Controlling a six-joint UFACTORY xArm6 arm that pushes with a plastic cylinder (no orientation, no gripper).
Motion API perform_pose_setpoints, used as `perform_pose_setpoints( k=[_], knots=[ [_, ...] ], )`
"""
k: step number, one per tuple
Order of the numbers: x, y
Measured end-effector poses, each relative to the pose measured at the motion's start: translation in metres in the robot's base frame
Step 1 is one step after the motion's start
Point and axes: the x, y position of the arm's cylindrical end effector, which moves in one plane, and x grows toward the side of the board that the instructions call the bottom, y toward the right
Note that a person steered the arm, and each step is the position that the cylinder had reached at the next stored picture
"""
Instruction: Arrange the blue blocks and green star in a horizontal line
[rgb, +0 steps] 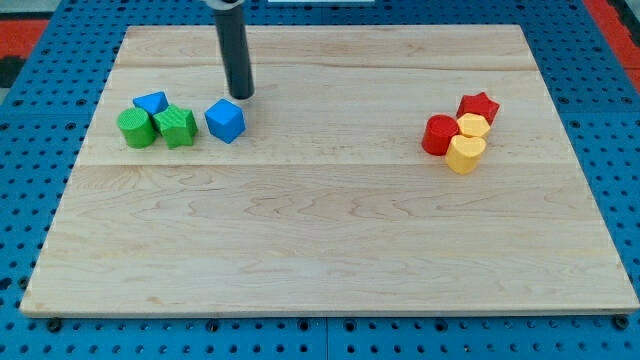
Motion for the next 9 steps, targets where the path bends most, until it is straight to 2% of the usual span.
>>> perform_pose_setpoints(
  k=[1,2,3,4,5,7,9],
  knots=[
    [0.027,-0.010],
    [0.019,-0.004],
    [-0.029,-0.027],
    [-0.040,-0.105],
    [-0.024,-0.171],
    [0.026,-0.157],
    [0.008,-0.118]
  ],
)
